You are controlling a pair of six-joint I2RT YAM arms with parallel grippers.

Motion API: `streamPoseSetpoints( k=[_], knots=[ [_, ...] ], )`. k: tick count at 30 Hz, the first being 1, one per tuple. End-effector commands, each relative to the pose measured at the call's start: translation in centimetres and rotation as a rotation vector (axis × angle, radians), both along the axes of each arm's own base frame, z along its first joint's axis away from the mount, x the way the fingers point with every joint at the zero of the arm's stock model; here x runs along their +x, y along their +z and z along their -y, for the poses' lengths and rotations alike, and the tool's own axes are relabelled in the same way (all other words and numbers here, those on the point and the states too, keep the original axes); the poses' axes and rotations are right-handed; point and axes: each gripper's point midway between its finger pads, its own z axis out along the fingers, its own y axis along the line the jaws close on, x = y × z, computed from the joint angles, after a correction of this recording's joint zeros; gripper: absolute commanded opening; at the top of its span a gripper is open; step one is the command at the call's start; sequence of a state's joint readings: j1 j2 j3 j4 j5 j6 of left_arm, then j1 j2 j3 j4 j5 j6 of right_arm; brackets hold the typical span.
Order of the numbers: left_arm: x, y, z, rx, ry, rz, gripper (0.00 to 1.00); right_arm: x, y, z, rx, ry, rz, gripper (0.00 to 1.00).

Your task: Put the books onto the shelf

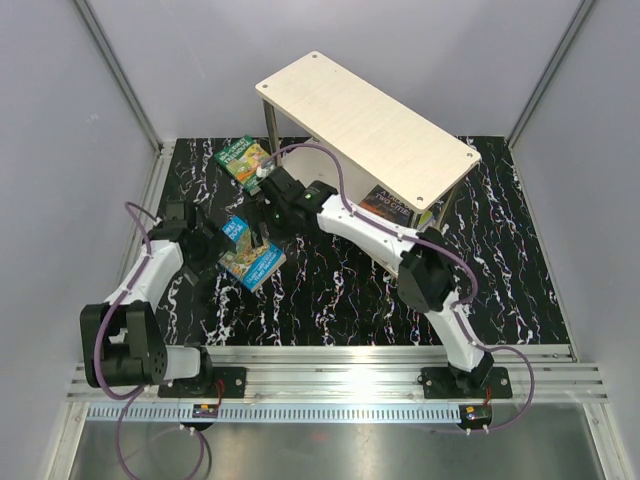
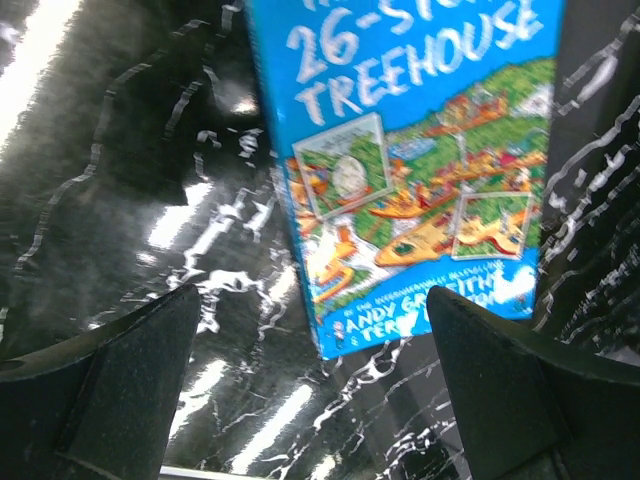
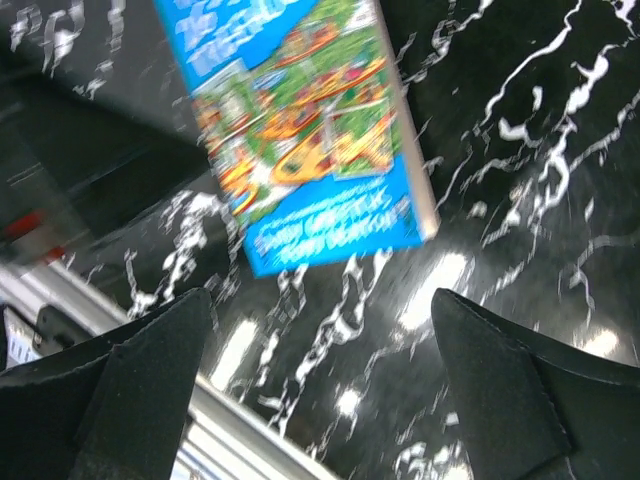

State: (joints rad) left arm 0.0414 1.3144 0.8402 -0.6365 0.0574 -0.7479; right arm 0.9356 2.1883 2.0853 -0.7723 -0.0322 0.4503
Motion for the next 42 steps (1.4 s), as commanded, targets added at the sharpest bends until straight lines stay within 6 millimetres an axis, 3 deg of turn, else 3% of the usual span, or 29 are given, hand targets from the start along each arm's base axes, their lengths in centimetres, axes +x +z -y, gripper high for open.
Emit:
streamPoseSetpoints(
  k=[1, 3, 6, 8, 10, 14, 19, 22, 25, 29, 30, 34, 37, 42],
  knots=[
    [0.1, -0.3, -1.4, 0.009, 0.021, -0.020, 0.99, 2.6, -0.3, -0.7, 0.105, 0.012, -0.084, 1.00],
    [0.2, -0.4, -2.3, 0.010, 0.044, -0.026, 0.99, 4.3, -2.2, -0.4, 0.131, -0.024, -0.136, 1.00],
    [0.3, -1.0, -2.6, 0.007, 0.057, -0.043, 0.99, 5.2, -4.3, -0.8, 0.160, -0.019, -0.186, 1.00],
    [0.5, -1.6, -2.4, -0.007, 0.067, -0.052, 0.99, 5.1, -6.0, -1.3, 0.153, 0.005, -0.215, 1.00],
    [0.7, -1.9, -2.3, -0.018, 0.075, -0.053, 0.99, 5.3, -6.0, -2.0, 0.172, 0.024, -0.220, 0.99],
    [1.2, -3.1, -2.1, -0.035, 0.087, -0.069, 0.99, 5.3, -8.4, -2.6, 0.177, 0.012, -0.266, 0.98],
    [1.4, -4.4, -1.9, -0.054, 0.091, -0.091, 0.99, 4.1, -10.7, -3.0, 0.198, 0.016, -0.355, 0.90],
    [1.7, -5.4, -1.4, -0.079, 0.097, -0.106, 0.99, 3.2, -11.9, -2.8, 0.200, 0.018, -0.387, 0.83],
    [2.3, -5.9, -0.7, -0.092, 0.084, -0.110, 0.99, 2.2, -12.8, -2.5, 0.210, 0.024, -0.426, 0.67],
    [3.4, -6.3, 0.8, -0.141, 0.057, -0.106, 0.99, 0.1, -14.0, -2.0, 0.208, 0.031, -0.503, 0.37],
    [3.6, -6.3, 1.1, -0.151, 0.054, -0.095, 0.99, -0.2, -14.1, -1.9, 0.209, 0.037, -0.510, 0.25],
    [4.1, -5.8, 1.7, -0.186, 0.041, -0.059, 0.99, -1.4, -14.5, -0.8, 0.210, 0.012, -0.534, 0.02],
    [3.9, -5.4, 1.9, -0.196, 0.037, -0.048, 0.99, -1.8, -13.6, -0.6, 0.228, 0.000, -0.538, 0.00],
    [3.7, -4.4, 2.8, -0.243, 0.034, 0.001, 0.99, -2.0, -9.8, -1.7, 0.322, 0.018, -0.514, 0.00]
  ],
)
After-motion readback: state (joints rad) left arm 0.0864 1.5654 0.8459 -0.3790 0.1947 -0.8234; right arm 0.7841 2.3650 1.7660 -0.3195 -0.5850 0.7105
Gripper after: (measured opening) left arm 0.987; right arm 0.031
